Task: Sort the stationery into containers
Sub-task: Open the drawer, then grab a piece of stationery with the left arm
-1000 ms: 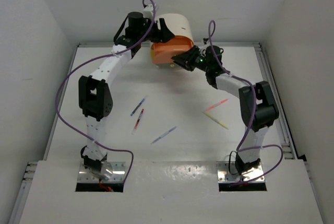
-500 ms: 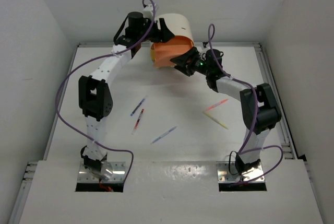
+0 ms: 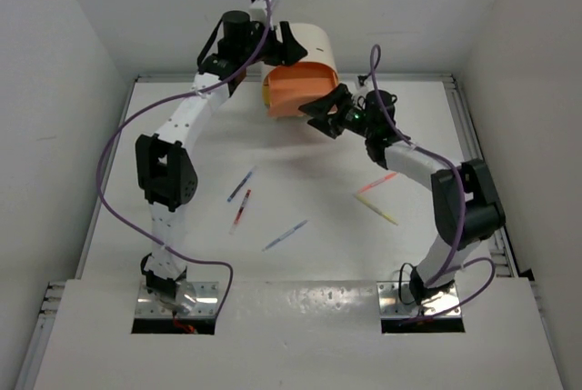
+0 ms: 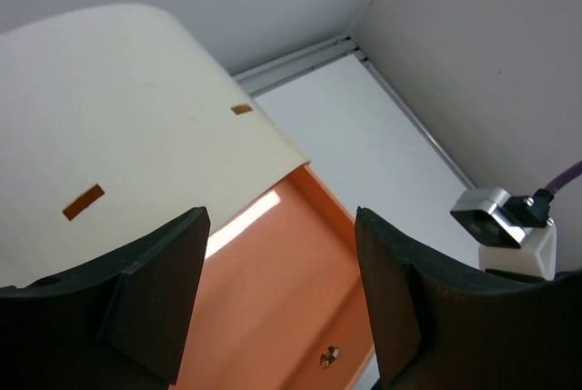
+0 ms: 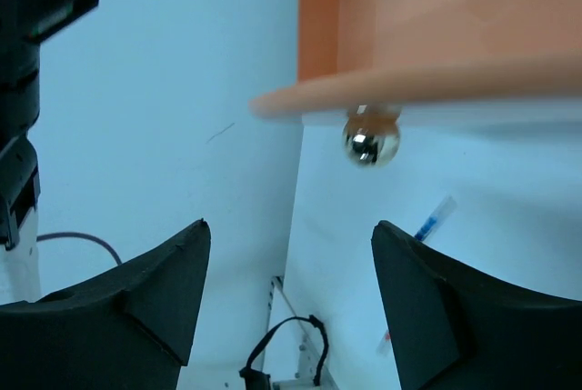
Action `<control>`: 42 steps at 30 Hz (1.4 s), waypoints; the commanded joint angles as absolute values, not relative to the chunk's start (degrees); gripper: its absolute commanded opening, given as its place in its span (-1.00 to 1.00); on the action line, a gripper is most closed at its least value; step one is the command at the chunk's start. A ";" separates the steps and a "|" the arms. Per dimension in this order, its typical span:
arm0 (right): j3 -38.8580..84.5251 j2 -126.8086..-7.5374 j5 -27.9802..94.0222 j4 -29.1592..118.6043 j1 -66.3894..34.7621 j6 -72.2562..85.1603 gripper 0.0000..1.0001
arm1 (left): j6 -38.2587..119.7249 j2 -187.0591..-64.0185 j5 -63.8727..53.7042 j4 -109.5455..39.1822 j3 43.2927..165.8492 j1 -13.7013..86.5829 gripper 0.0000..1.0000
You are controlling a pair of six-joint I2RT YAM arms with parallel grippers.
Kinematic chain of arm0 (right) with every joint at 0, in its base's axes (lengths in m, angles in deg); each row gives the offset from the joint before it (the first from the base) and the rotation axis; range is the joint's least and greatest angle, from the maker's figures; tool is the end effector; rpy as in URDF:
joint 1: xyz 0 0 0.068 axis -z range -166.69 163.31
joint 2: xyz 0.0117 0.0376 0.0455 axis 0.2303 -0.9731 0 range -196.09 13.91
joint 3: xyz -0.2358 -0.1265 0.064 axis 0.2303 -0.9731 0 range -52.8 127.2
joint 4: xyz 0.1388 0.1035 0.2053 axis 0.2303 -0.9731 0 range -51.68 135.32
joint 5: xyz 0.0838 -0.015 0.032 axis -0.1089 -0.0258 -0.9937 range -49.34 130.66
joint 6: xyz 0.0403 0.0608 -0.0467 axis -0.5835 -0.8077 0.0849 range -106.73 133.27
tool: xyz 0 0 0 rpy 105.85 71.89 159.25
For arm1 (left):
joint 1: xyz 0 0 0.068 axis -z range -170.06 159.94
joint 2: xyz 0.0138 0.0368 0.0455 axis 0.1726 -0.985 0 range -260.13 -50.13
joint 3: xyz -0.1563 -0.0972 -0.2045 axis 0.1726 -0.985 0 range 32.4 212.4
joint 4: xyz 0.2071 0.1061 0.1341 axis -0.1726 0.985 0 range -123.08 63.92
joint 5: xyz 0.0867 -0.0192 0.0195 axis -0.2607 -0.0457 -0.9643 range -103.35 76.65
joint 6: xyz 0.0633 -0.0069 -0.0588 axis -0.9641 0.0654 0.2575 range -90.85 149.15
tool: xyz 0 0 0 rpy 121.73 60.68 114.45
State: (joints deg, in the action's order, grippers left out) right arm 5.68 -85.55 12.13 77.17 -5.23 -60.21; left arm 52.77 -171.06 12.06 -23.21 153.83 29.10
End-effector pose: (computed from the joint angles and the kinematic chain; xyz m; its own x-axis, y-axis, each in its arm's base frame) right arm 0.3993 0.1725 0.2336 -0.7393 0.6404 -0.2082 -0.0624 0.2427 0.9681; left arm 0.5089 -0.2117 0.3810 -0.4198 -0.2372 -0.8761 0.5765 0.6759 -0.4592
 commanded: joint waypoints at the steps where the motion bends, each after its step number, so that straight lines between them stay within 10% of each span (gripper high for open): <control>1: 3.02 -79.63 12.36 77.40 -5.76 -58.19 0.43 | 51.13 -165.54 10.04 -24.46 157.21 30.07 0.43; 22: -4.02 -47.89 18.59 26.78 4.26 0.25 0.53 | 25.04 -128.27 3.53 10.59 125.32 15.13 0.41; 29: -3.58 -52.00 29.92 12.02 4.61 14.91 0.20 | 13.88 -131.07 0.37 21.49 115.56 16.70 0.23; 42: -19.32 -54.37 34.51 35.90 5.84 33.82 0.07 | 20.27 -138.28 1.95 8.16 103.07 22.33 -0.08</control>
State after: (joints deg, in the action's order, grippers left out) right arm -20.07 -52.88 34.71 24.50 5.37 27.09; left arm 16.68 -137.57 -0.18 16.15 103.05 21.12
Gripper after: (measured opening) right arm 0.536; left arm 0.460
